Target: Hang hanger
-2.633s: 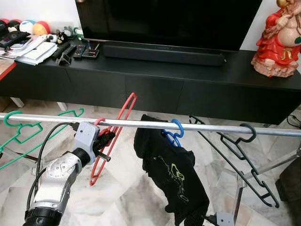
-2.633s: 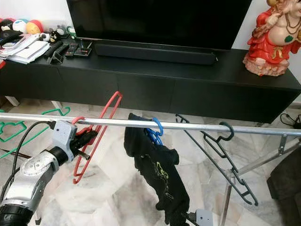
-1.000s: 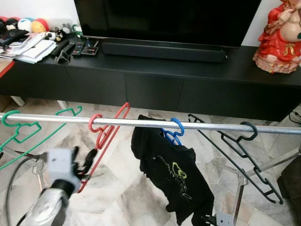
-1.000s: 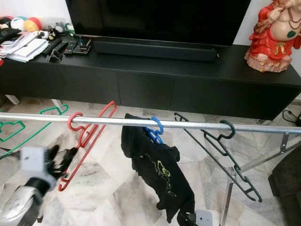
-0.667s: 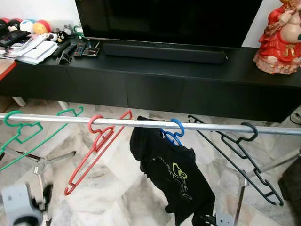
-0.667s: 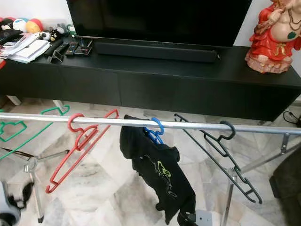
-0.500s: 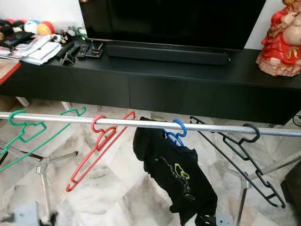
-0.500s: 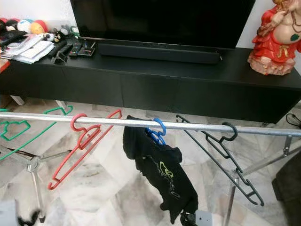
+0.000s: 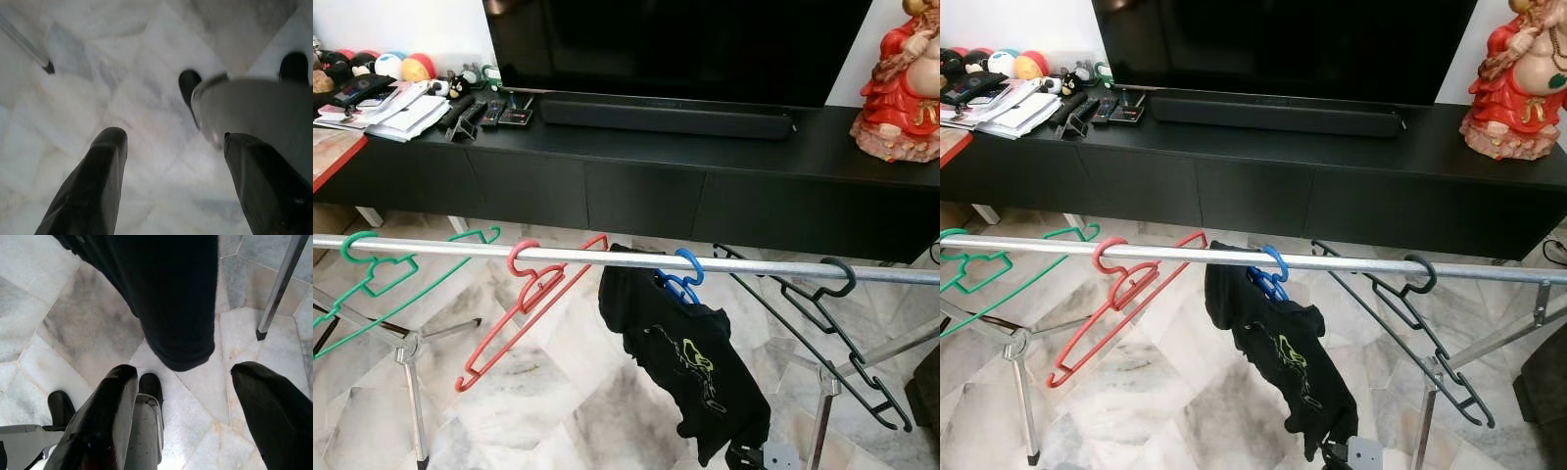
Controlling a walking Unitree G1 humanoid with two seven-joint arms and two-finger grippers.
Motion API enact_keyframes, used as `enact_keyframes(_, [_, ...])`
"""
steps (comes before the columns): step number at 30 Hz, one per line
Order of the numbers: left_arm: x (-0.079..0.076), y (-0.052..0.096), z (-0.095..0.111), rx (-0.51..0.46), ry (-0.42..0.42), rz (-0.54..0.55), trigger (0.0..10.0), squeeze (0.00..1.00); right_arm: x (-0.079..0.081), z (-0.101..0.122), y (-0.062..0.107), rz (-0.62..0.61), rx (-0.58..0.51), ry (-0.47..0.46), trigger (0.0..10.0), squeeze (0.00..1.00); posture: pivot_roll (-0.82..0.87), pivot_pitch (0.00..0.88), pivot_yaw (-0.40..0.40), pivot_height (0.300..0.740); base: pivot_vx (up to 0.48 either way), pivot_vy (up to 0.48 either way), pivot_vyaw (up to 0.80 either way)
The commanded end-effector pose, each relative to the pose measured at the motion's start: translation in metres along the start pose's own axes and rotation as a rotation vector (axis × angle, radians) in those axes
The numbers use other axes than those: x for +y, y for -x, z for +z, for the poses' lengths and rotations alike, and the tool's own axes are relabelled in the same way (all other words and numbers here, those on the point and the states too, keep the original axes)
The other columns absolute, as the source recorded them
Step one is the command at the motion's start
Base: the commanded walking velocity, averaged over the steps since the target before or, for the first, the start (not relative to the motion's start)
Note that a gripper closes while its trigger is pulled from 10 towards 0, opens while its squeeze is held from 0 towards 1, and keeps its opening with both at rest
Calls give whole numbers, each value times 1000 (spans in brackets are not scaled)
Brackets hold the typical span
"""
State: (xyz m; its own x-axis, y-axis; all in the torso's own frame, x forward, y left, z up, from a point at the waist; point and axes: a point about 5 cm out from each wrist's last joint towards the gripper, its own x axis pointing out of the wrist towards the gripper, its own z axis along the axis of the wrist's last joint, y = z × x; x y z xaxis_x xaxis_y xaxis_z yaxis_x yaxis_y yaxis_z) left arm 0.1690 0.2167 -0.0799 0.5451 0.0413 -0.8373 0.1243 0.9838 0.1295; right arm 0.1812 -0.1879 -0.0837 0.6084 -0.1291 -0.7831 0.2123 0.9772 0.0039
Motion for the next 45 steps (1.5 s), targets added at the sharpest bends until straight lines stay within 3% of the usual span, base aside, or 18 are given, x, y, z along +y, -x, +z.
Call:
enact_keyframes(1, [3,0,-8,26,3,18,10000,0,-1,-7,1,-12,23,-20,10000,0,-43,168,8,740,0,0,0])
enact_keyframes(7, [-3,-3,-7,25,-22,-3,10000,0,-2,-8,2,-16,23,-23,10000,0,-48,171,10,740,0,0,0])
enact_keyframes(19, [7,0,-18,50,-25,42,10000,0,-1,-9,2,-11,15,-28,10000,0,-36,153,8,740,-262,0,0])
enact_keyframes(27, [-2,-2,-13,31,-18,29,10000,0,-1,-7,2,-1,3,-33,10000,0,-41,124,0,740,-270,0,0])
enact_keyframes(45, [-5,-3,-13,34,-29,31,10000,0,-2,-8,2,3,4,-29,10000,0,-42,92,-1,740,-276,0,0])
